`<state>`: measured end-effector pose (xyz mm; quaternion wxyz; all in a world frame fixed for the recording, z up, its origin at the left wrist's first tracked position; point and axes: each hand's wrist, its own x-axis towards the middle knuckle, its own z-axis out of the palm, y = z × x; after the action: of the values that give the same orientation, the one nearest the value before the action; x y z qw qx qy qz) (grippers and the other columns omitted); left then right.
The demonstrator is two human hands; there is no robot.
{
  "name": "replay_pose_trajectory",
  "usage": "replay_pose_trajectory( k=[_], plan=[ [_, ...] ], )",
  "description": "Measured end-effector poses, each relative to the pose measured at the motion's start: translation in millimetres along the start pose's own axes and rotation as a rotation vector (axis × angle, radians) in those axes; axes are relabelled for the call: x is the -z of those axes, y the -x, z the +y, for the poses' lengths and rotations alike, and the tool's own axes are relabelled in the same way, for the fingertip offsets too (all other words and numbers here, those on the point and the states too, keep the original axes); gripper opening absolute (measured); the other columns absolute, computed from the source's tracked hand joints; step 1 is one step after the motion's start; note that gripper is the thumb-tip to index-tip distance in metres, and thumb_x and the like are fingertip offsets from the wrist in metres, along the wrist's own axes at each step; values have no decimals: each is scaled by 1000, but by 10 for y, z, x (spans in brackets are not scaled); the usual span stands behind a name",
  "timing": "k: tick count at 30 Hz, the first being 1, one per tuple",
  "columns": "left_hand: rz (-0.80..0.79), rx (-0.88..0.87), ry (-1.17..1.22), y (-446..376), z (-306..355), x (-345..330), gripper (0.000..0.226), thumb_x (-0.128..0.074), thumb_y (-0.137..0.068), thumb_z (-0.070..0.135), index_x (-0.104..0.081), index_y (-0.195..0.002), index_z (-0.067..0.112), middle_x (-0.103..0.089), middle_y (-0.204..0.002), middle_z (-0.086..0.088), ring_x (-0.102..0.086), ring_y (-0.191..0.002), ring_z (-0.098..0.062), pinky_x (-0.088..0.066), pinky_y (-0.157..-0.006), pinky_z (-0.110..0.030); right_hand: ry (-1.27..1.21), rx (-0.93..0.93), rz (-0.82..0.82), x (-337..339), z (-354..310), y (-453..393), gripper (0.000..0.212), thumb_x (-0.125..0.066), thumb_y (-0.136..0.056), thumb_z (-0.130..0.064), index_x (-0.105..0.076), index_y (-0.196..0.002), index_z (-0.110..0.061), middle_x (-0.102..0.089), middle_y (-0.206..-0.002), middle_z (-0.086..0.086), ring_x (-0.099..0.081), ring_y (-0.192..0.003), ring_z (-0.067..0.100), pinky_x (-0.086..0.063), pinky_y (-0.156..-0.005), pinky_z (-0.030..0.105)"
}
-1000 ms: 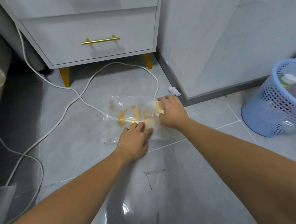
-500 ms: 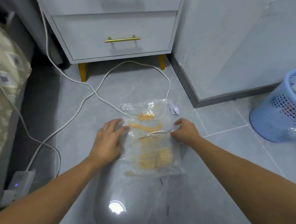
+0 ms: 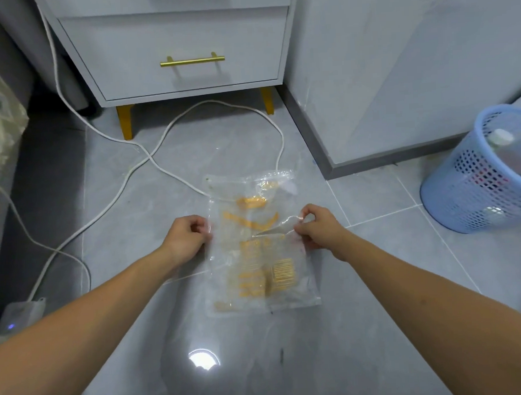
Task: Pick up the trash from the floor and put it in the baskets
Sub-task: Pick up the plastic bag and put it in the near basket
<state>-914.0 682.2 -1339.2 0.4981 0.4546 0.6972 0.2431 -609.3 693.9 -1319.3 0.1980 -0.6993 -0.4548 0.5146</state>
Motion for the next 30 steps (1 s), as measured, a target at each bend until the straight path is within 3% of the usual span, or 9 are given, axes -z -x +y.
replay_pose_trajectory(
  k=[3,6,9,13,17,20,22,25,30],
  plan=[
    [-142,-84,96,194,190,23,19,-53,-95,-12,-53,-89,6,-47,-72,-12,-53,-45,-18,-48,-48,-28,-39,14,-56,238,-39,245,9,-61,-97,-7,-54,-104,-6,-60,-79,17,-58,-69,28,-58,-65,40],
    [-294,-125,13,375,462,6,7,-48,-101,0,-49,-102,8,-62,-71,-20,-59,-52,-28,-48,-47,-31,-104,51,-40,567,-149,610,14,-56,-99,-5,-61,-109,-14,-66,-81,18,-67,-73,35,-62,-65,41],
    [-307,-172,62,598,881,-95,11,-50,-102,5,-56,-107,12,-62,-70,-14,-56,-54,-22,-47,-49,-29,-266,73,-31,967,-292,1072,22,-52,-100,0,-63,-115,-12,-71,-87,21,-75,-75,33,-61,-64,36],
    [-270,-167,232,985,1558,-181,20,-54,-100,5,-71,-99,17,-60,-71,-5,-55,-57,-15,-46,-48,-24,-586,45,-53,1416,-481,1687,29,-40,-101,10,-63,-116,1,-73,-87,20,-66,-52,10,-53,-48,20],
    [-414,-134,345,1354,2101,-137,38,-42,-94,4,-79,-96,14,-73,-94,-6,-64,-74,-18,-49,-58,-23,-793,-4,-118,1814,-480,2164,34,-38,-94,-3,-68,-109,5,-74,-101,19,-75,-74,24,-61,-62,30],
    [-549,-129,377,1626,2364,-128,34,-48,-92,24,-79,-103,15,-71,-103,-6,-64,-86,-24,-51,-70,-32,-641,36,-68,2000,-430,2399,8,-60,-95,-14,-67,-93,-10,-67,-102,17,-72,-82,24,-60,-67,34],
    [-514,-264,201,1802,2504,-200,18,-66,-88,19,-78,-103,20,-65,-95,-7,-63,-79,-20,-48,-64,-32,-401,84,-3,2110,-422,2507,21,-74,-87,-7,-56,-88,-19,-66,-96,15,-70,-84,23,-59,-73,36],
    [-426,-474,-23,2017,2720,-345,35,-74,-86,3,-75,-111,28,-58,-106,-7,-63,-82,-17,-57,-68,-30,-136,53,-133,2204,-535,2698,40,-80,-81,-9,-63,-115,-24,-74,-97,13,-71,-87,19,-59,-82,36],
    [-487,-601,-6,2180,2961,-572,55,-80,-84,8,-63,-130,32,-62,-96,-9,-66,-81,-18,-57,-77,-31,-74,53,-254,2150,-717,2888,19,-78,-87,-18,-71,-105,-18,-56,-90,14,-49,-72,15,-45,-62,23]
  ],
)
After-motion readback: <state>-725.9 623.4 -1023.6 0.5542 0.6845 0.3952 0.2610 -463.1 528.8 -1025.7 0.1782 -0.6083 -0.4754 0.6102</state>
